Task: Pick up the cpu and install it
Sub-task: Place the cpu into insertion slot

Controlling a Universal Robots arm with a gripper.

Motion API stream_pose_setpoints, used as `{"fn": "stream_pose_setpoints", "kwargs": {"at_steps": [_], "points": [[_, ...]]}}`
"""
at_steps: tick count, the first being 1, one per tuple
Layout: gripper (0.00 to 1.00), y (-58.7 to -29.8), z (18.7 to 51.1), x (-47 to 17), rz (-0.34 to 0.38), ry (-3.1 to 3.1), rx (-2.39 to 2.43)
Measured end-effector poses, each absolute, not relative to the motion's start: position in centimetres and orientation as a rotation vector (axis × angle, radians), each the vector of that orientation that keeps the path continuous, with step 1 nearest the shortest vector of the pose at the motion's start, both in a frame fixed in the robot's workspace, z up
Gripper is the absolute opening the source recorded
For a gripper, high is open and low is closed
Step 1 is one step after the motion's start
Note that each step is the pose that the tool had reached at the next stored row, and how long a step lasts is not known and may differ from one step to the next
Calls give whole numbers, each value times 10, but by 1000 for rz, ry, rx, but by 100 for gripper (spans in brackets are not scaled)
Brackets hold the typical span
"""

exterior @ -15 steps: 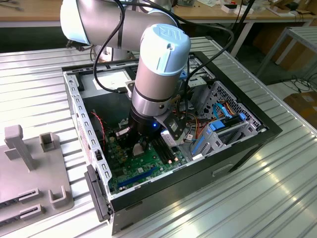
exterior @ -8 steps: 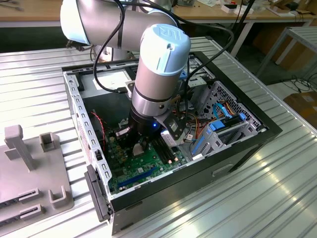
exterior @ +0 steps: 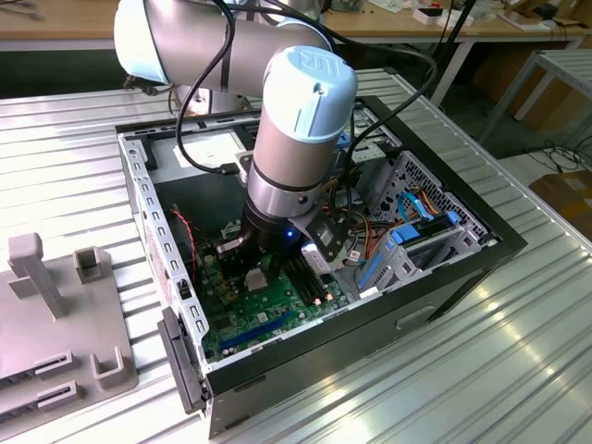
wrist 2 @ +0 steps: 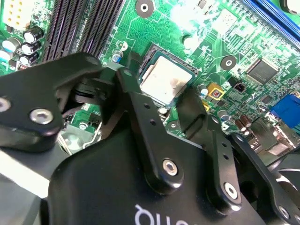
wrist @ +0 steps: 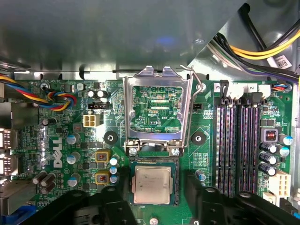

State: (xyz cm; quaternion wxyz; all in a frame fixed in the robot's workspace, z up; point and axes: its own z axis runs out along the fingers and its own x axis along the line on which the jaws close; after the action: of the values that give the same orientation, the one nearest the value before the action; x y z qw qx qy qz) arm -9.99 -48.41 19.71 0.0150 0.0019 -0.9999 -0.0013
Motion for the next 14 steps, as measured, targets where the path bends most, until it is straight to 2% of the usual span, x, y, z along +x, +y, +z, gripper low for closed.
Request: {"fn": "stream_pose_setpoints", "kwargs": {"at_steps": [2, 14], "points": [[66, -484, 197, -100, -4, -3111, 6], [66, -484, 200, -99, -4, -3105, 6]]}}
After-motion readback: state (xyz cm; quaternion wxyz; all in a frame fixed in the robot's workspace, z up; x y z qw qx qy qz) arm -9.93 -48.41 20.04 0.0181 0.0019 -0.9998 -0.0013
